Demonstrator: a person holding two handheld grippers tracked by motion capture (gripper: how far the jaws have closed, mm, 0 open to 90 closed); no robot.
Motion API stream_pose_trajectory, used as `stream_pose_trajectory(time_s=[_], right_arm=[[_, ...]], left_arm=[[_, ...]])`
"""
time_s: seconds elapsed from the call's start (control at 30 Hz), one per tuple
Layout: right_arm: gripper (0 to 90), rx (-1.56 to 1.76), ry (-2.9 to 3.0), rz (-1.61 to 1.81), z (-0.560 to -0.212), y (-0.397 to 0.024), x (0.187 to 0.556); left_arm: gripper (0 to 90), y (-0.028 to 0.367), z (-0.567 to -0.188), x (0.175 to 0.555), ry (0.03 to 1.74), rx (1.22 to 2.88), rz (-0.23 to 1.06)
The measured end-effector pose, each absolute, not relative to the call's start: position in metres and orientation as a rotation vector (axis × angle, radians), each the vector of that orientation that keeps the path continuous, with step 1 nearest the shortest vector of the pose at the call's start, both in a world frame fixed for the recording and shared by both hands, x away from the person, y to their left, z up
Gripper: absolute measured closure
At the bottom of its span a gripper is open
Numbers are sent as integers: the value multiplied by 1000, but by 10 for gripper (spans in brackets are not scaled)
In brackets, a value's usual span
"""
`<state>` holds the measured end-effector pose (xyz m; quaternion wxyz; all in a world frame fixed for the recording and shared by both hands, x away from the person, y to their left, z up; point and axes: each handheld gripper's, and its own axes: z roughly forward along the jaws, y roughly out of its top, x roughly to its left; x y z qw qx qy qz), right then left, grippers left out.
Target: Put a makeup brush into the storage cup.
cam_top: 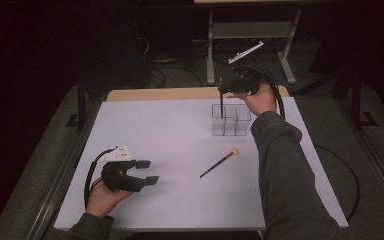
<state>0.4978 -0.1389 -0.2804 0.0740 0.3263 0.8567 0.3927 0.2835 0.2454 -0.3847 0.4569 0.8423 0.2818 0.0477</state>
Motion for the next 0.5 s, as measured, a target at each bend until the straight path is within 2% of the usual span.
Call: stream_pose_trajectory(time_s=[0.5], right_arm=[[829, 994, 2576, 1184, -297, -138, 496]], left_arm=[[332, 246, -385, 285, 678, 2090, 130]])
